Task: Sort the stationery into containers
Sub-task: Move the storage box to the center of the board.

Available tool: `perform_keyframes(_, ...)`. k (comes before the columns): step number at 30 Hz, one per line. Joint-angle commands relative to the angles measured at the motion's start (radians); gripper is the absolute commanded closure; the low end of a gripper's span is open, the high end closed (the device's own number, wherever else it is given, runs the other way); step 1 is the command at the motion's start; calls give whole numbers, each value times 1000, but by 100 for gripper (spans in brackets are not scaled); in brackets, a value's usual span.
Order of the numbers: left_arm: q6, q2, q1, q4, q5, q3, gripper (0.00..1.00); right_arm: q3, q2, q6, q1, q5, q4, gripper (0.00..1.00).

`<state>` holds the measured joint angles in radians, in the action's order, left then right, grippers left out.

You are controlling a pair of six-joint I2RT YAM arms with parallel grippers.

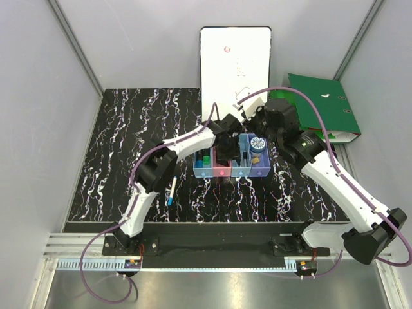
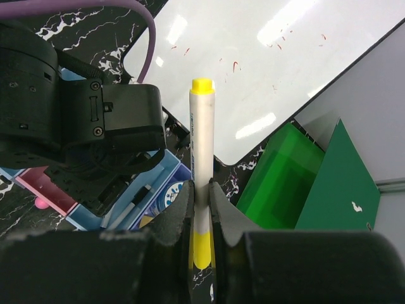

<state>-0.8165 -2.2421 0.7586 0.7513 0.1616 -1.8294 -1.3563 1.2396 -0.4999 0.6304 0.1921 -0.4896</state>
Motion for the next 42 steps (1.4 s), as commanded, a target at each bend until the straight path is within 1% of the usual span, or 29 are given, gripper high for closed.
perform_keyframes(1, 14, 44, -4, -30, 39, 1, 44, 17, -40, 3, 8, 21, 60, 100)
perform_keyframes(15, 65, 200, -48, -35, 15, 51, 46, 49, -38, -28, 9, 58, 91, 100)
perform_keyframes(21, 119, 282, -71, -35, 22, 61, 44, 71, -38, -22, 9, 72, 106, 100)
perform_keyframes(23, 138, 318, -80, -35, 30, 70, 41, 68, -32, -20, 9, 82, 109, 100)
perform_keyframes(26, 172, 373, -103, -35, 50, 84, 34, 66, -26, -17, 9, 90, 115, 100)
perform_keyframes(27, 180, 389, -111, -36, 59, 87, 30, 65, -25, -11, 9, 92, 115, 100)
perform_keyframes(28, 195, 403, -129, -35, 59, 96, 17, 66, -17, -8, 8, 93, 118, 100)
perform_keyframes(30, 211, 449, -148, -35, 58, 107, 2, 63, -12, 4, 8, 93, 123, 100)
perform_keyframes(34, 227, 538, -226, -35, 52, 151, 1, 60, 14, 44, 9, 107, 126, 100)
perform_keyframes(37, 269, 600, -284, -30, 29, 185, 1, 60, 44, 116, 9, 96, 120, 100)
perform_keyframes(42, 445, 694, -360, -23, -68, 254, 1, 25, 145, 276, 8, 40, 79, 100)
